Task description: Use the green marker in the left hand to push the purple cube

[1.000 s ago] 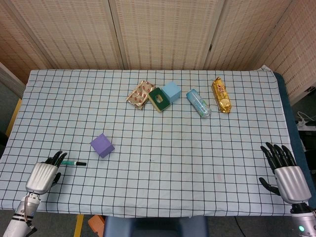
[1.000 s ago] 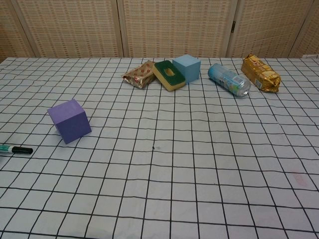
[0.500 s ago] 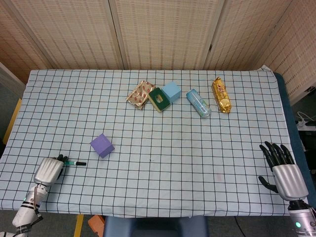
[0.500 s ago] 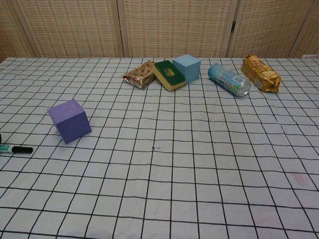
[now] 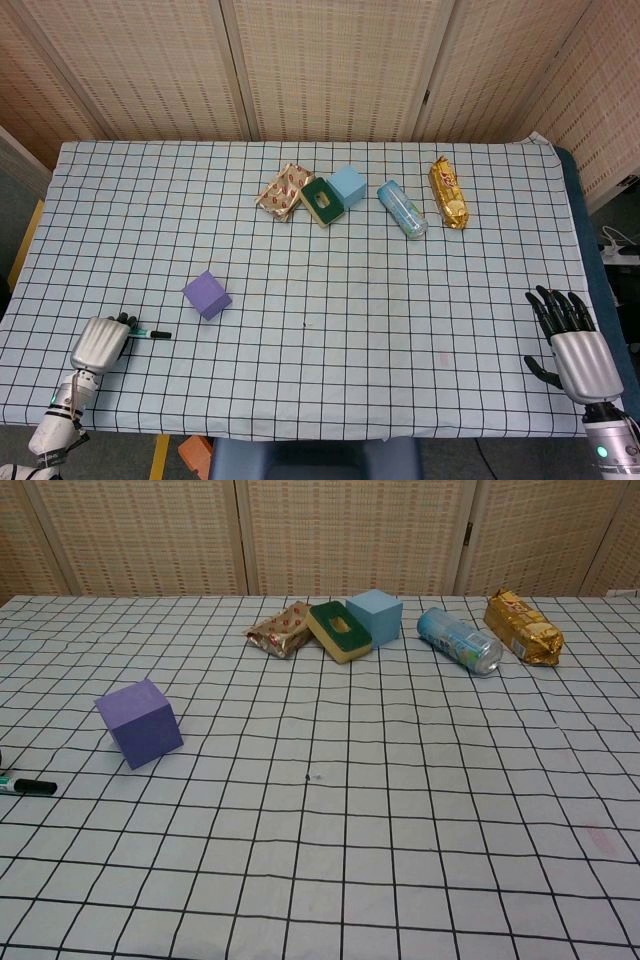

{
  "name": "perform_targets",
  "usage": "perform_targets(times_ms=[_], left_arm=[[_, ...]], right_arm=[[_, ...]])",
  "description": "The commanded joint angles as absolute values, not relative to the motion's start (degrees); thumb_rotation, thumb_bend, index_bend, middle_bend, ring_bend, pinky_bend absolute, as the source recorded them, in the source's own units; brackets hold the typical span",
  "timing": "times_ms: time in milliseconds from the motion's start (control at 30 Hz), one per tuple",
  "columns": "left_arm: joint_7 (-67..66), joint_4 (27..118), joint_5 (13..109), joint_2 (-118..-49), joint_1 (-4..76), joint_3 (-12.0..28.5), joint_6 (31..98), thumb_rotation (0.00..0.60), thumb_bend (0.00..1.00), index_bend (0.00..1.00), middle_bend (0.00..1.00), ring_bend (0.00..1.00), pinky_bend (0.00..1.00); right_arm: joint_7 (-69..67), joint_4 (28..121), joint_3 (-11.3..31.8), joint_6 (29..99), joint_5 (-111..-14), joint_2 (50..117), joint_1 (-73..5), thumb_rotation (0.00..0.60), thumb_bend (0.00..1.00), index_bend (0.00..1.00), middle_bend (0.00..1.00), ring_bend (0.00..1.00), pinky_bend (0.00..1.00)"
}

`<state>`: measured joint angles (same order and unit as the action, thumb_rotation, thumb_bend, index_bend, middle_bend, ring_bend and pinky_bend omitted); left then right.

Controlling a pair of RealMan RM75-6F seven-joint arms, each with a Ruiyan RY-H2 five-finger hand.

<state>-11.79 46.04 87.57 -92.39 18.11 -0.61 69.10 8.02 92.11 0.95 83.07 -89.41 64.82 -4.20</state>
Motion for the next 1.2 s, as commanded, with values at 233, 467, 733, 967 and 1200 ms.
perform_targets(times_ms=[233, 467, 733, 967, 1200], left_arm=[[-11.1, 44.1, 87.8, -93.2, 18.0, -0.7, 70.4, 0.6, 0.49, 0.53, 0.52, 0.67, 0.96], [-5.8, 38.9, 90.2, -95.6, 17.6, -0.5, 77.4, 0.6, 0.55, 0.73, 0.69, 0.72, 0.98], [5.1, 26.5, 91.5, -98.8, 18.4, -0.6, 80.5, 0.6, 0.6, 0.8, 0.78, 0.76, 0.98], [4.5, 24.6, 87.8, -100.7, 19.6, 2.1, 75.7, 0.6, 0.65, 0.81, 0.82, 0.76, 0.99], [1.3, 27.1, 84.2, -100.8, 21.9, 5.5, 72.9, 0.6, 0.66, 0.81, 0.82, 0.77, 0.99]], right_arm=[[8.1, 92.5, 0.7, 82.6, -89.3, 64.6, -4.4, 0.6, 0.12, 0.0, 0.0, 0.0, 0.0], [8.5, 92.6, 0.6, 82.0, -88.9, 64.6, -4.5, 0.6, 0.12, 0.0, 0.0, 0.0, 0.0], [8.7, 93.0, 0.4, 83.1, -89.4, 64.5, -4.1, 0.6, 0.12, 0.0, 0.0, 0.0, 0.0], [8.9, 93.0, 0.4, 82.9, -89.0, 64.4, -4.1, 0.6, 0.12, 0.0, 0.0, 0.0, 0.0], [7.9, 92.8, 0.5, 82.6, -88.8, 64.0, -4.3, 0.6, 0.12, 0.0, 0.0, 0.0, 0.0]])
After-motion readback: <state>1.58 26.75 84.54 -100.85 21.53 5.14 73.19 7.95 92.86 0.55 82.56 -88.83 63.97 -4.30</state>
